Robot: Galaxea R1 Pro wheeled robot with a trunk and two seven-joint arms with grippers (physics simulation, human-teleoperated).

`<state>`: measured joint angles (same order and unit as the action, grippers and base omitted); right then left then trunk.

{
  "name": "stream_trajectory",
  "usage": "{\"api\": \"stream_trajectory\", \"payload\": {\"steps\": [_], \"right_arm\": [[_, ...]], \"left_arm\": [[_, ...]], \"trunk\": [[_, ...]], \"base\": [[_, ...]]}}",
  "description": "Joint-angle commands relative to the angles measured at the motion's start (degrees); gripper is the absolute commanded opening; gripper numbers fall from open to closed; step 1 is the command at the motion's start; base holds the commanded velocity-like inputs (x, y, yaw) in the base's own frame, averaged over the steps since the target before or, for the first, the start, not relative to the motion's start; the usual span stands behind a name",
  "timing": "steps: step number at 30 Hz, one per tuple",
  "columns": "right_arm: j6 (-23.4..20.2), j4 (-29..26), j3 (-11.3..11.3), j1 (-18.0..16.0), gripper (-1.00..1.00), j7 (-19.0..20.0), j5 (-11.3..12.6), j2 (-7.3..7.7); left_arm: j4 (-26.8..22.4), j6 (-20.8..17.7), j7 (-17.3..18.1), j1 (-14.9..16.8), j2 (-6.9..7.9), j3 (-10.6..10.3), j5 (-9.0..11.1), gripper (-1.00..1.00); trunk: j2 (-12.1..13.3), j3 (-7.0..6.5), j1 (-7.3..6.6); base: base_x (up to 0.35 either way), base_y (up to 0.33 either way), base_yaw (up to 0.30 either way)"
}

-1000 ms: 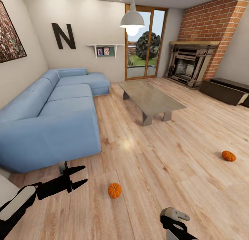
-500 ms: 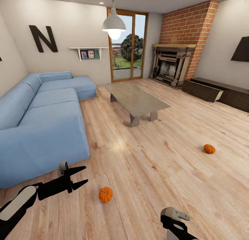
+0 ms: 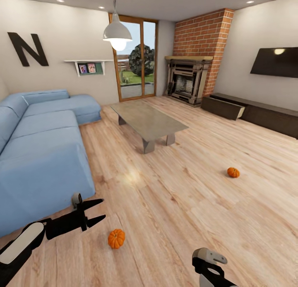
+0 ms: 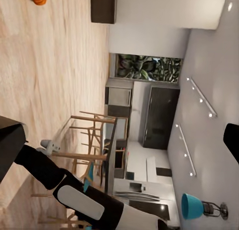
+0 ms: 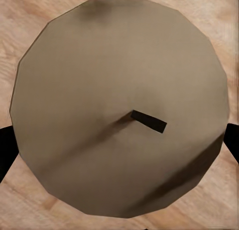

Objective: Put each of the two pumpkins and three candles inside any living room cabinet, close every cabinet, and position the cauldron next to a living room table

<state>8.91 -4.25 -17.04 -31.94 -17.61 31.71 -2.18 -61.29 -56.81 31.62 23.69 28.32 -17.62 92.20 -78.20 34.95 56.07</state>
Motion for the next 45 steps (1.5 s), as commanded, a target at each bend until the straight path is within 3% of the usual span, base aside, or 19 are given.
{"api": "stream_trajectory", "payload": {"steps": [1, 11, 21, 45], "right_arm": [[0.2, 0.0, -0.5, -0.1, -1.00, -0.1, 0.5, -0.02], [0.2, 0.0, -0.5, -0.1, -1.00, -0.1, 0.5, -0.02], [0.2, 0.0, -0.5, -0.1, -1.00, -0.1, 0.5, -0.02], [0.2, 0.0, -0.4, -0.1, -1.00, -0.1, 0.7, -0.02]], "left_arm": [[0.0, 0.0, 0.4, 0.0, 0.06, -0.1, -0.1, 1.00], [0.0, 0.0, 0.4, 0.0, 0.06, 0.2, -0.1, 1.00], [-0.6, 0.1, 0.4, 0.0, -0.05, -0.2, -0.1, 1.00], [-0.5, 0.1, 0.4, 0.0, -0.22, -0.3, -0.2, 1.00]], "trunk": [[0.0, -0.02, 0.00], [0.0, -0.70, 0.00], [0.0, -1.37, 0.00], [0.0, -2.99, 0.00]], "base": [[0.000, 0.000, -0.230], [0.045, -0.003, -0.230], [0.277, -0.079, -0.230], [0.283, -0.206, -0.230]]}}
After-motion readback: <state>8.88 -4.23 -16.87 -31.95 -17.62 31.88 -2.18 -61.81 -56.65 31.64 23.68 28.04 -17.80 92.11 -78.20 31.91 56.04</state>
